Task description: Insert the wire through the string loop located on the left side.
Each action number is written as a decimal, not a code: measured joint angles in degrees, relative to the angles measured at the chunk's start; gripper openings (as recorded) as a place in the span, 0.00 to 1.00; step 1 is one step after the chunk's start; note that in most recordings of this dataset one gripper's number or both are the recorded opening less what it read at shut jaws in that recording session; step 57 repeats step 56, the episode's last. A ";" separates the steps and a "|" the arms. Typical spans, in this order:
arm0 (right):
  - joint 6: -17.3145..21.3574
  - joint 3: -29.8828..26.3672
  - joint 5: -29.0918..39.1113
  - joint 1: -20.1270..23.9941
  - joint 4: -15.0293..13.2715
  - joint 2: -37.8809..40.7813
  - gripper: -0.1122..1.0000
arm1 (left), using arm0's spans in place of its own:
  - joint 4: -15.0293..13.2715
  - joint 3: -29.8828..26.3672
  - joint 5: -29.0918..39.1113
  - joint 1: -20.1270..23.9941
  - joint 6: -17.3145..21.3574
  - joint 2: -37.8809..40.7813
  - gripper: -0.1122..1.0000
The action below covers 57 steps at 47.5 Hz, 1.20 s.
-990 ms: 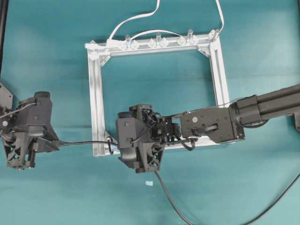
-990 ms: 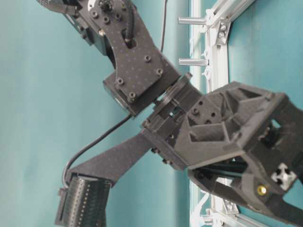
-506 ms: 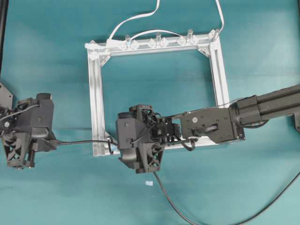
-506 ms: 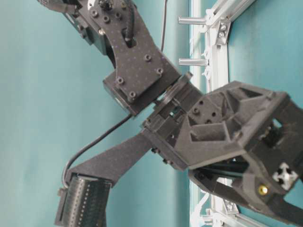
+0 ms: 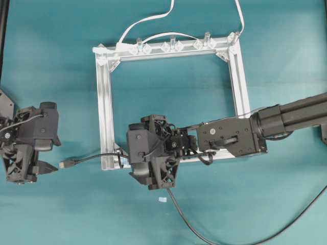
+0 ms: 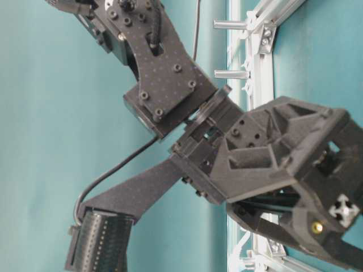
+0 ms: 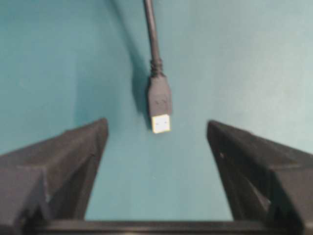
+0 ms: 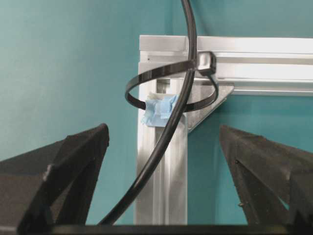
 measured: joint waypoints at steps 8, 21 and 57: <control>-0.09 0.00 0.00 0.09 0.00 0.00 0.95 | 0.00 0.00 -0.18 0.00 0.00 0.00 0.84; -0.09 0.00 0.00 0.00 -0.18 -0.09 0.95 | 1.05 0.00 -0.88 0.00 0.09 -0.70 0.84; 0.00 0.09 2.72 -3.25 -3.69 -8.09 0.95 | 4.48 -3.69 3.87 11.16 9.93 -12.04 0.84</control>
